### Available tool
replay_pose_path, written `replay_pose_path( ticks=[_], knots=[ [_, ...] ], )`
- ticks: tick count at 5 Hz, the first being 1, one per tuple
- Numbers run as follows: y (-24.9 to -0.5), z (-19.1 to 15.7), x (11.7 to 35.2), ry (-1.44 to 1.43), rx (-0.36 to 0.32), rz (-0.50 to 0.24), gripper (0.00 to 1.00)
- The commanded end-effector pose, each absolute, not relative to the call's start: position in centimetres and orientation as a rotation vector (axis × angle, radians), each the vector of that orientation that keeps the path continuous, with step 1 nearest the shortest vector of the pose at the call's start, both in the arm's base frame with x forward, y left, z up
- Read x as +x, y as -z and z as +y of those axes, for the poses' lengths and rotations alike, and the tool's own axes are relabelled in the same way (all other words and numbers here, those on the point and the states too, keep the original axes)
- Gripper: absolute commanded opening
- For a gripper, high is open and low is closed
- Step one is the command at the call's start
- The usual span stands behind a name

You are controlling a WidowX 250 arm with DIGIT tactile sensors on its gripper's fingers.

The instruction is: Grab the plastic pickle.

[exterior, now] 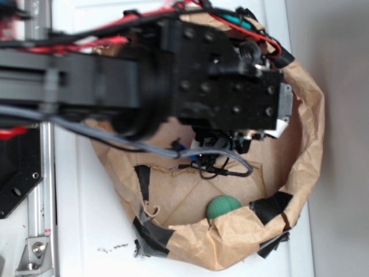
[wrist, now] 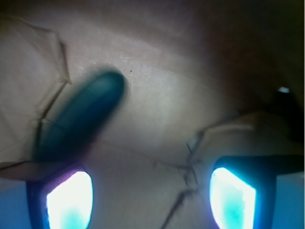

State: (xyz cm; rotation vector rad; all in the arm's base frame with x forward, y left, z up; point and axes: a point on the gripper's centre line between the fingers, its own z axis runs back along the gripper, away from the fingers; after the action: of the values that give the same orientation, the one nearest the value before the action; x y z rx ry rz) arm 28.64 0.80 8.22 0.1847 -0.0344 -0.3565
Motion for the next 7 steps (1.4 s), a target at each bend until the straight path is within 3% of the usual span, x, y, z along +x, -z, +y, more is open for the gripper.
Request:
replay_pose_path(
  ticks=[1,2,3,4,5,6,7],
  knots=[
    [-9.0,0.4,30.0,0.125,0.039,-0.172,1.00],
    [-4.5,-0.3,30.2,0.022,0.023,0.008,1.00],
    [-4.1,3.0,27.6,-0.062,0.040,0.043,1.00],
    [-4.6,5.3,25.9,-0.075,0.104,0.025,1.00],
    [-5.4,5.2,25.6,-0.064,0.103,-0.014,1.00],
    [-6.8,5.2,25.7,-0.094,0.058,-0.070,1.00],
    [-3.4,3.2,24.7,-0.286,-0.193,0.163,1.00]
  ],
)
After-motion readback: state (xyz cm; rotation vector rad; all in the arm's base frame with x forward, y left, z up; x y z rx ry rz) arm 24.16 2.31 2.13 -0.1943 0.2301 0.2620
